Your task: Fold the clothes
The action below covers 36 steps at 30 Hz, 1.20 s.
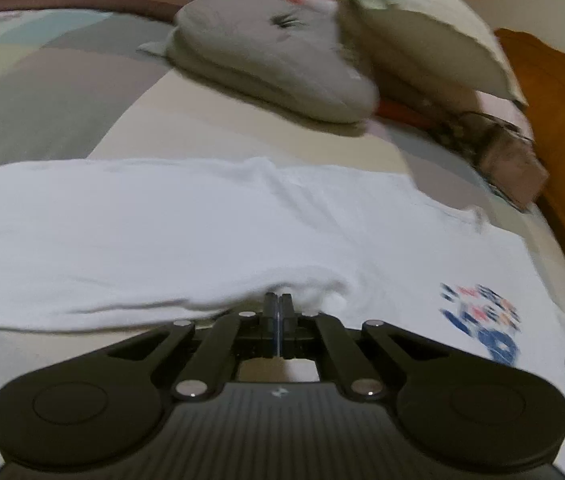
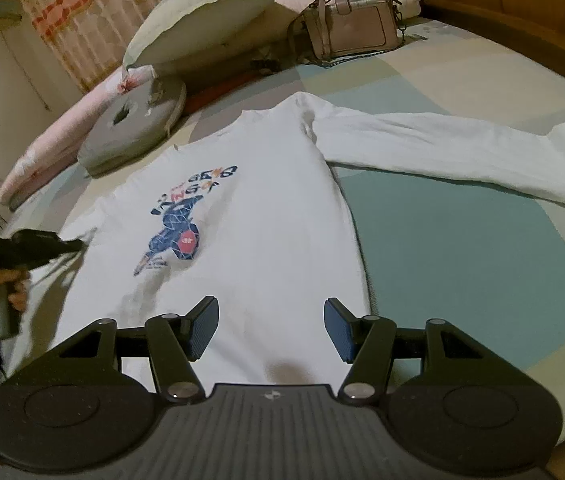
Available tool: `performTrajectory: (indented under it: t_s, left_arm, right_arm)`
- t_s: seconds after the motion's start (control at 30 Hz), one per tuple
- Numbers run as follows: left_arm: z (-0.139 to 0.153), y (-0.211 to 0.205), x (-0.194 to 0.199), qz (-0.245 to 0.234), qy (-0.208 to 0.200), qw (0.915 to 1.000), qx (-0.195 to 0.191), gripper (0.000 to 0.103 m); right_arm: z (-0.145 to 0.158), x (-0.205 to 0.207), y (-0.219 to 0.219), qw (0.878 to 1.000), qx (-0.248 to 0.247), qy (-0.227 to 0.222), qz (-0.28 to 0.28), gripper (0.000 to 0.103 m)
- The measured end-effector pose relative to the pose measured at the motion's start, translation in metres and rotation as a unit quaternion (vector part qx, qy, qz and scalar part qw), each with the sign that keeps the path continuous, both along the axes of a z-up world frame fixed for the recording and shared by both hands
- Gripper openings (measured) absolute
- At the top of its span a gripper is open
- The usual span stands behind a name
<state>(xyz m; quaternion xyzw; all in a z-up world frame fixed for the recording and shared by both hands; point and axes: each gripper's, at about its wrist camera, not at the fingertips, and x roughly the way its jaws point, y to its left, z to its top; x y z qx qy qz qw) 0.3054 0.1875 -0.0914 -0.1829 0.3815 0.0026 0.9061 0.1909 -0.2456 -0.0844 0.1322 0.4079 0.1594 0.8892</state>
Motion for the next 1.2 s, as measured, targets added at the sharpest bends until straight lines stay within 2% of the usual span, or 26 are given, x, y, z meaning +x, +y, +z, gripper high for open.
performTrajectory:
  t_s: [0.13,0.2,0.3,0.33,0.4,0.43,0.5,0.57,0.63,0.67,0.7,0.77,0.83,0.93,1.07,1.13,1.17,1.2]
  left_arm:
    - [0.014,-0.042,-0.035,-0.086,-0.017,0.9942,0.062,0.0]
    - [0.016,-0.068,-0.051,-0.146,-0.029,0.9858,0.078,0.002]
    - [0.011,-0.1,-0.065,-0.229,-0.027,0.9693,0.086,0.012]
    - [0.006,-0.106,-0.067,-0.242,-0.018,0.9649,0.1,0.015]
    - [-0.006,-0.117,-0.069,-0.26,0.002,0.9561,0.134,0.015]
    - [-0.011,-0.114,-0.072,-0.255,0.007,0.9539,0.159,0.015]
    - [-0.01,-0.101,-0.082,-0.253,-0.002,0.9503,0.182,0.016]
    - [-0.006,-0.087,-0.086,-0.233,0.011,0.9519,0.199,0.016]
    - [-0.002,-0.08,-0.087,-0.226,0.021,0.9519,0.206,0.015]
    - [0.003,-0.081,-0.087,-0.222,0.022,0.9521,0.209,0.012]
    - [0.007,-0.082,-0.088,-0.221,0.016,0.952,0.211,0.012]
    - [0.015,-0.083,-0.086,-0.218,-0.004,0.9547,0.202,0.026]
    - [0.012,-0.076,-0.071,-0.183,0.0,0.9676,0.174,0.03]
    - [0.005,-0.057,-0.055,-0.128,0.021,0.9853,0.111,0.029]
    - [-0.008,-0.044,-0.037,-0.093,0.02,0.9939,0.056,0.037]
    - [-0.013,-0.041,-0.027,-0.08,0.019,0.9961,0.033,0.035]
    - [-0.013,-0.045,-0.023,-0.083,0.02,0.9956,0.04,0.029]
    - [-0.013,-0.055,-0.021,-0.088,0.021,0.9929,0.077,0.018]
  right_arm:
    - [-0.003,0.004,0.013,0.999,-0.024,-0.002,0.025,0.066]
    - [-0.008,0.008,0.023,0.998,-0.031,0.005,0.047,0.066]
    - [-0.015,0.014,0.04,0.996,-0.059,0.006,0.072,0.066]
    - [-0.017,0.015,0.045,0.994,-0.065,0.005,0.082,0.066]
    - [-0.019,0.015,0.053,0.993,-0.072,0.005,0.097,0.066]
    - [-0.021,0.013,0.054,0.992,-0.074,0.006,0.103,0.066]
    - [-0.025,0.008,0.052,0.99,-0.085,0.013,0.114,0.066]
    - [-0.035,0.001,0.044,0.986,-0.113,0.031,0.122,0.067]
    - [-0.042,-0.008,0.034,0.981,-0.132,0.023,0.139,0.068]
    - [-0.041,-0.011,0.029,0.979,-0.137,0.025,0.147,0.068]
    - [-0.038,-0.012,0.027,0.978,-0.142,0.03,0.15,0.068]
    - [-0.033,-0.012,0.029,0.976,-0.158,0.026,0.15,0.068]
    - [-0.03,-0.012,0.033,0.974,-0.171,0.019,0.149,0.069]
    - [-0.031,-0.011,0.041,0.977,-0.157,0.015,0.142,0.069]
    - [-0.03,-0.013,0.048,0.982,-0.131,0.007,0.137,0.069]
    - [-0.029,-0.011,0.051,0.984,-0.119,0.007,0.132,0.069]
    - [-0.029,-0.01,0.052,0.985,-0.116,0.006,0.131,0.069]
    - [-0.028,-0.009,0.053,0.985,-0.116,0.004,0.13,0.069]
